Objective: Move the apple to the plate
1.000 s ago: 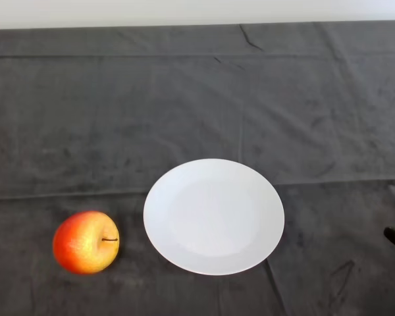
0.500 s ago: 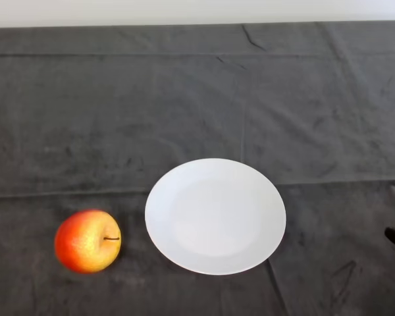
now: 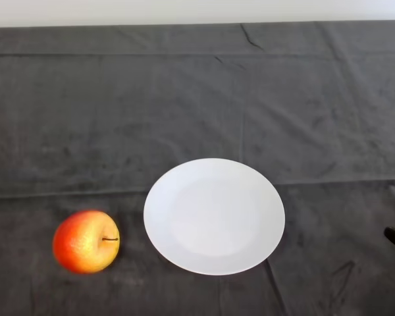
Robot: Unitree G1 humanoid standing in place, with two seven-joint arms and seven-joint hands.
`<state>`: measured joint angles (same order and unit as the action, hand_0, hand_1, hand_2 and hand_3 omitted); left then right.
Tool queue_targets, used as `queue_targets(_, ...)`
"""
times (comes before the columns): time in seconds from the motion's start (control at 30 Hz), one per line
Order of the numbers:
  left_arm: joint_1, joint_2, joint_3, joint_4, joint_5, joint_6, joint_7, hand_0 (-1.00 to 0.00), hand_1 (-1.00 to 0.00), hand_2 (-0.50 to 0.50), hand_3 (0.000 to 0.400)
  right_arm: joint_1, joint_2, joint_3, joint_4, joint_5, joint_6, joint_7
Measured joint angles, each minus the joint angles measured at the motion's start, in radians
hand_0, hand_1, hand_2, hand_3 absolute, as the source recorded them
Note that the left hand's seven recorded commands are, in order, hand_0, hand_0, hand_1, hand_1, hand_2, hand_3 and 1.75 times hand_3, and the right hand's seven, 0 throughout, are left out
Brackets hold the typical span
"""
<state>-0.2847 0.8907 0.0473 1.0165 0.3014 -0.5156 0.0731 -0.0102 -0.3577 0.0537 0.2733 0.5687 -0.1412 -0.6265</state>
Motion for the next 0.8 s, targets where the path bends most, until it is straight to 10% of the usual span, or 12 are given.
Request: queue_targets(0.8, 0.308, 0.071, 0.032, -0.789, -0.004, 0.283, -0.103, 0.00, 0.00, 0.00, 0.000, 0.000, 0.000, 0.0002, 0.000, -0.0004, 0.000, 0.0013)
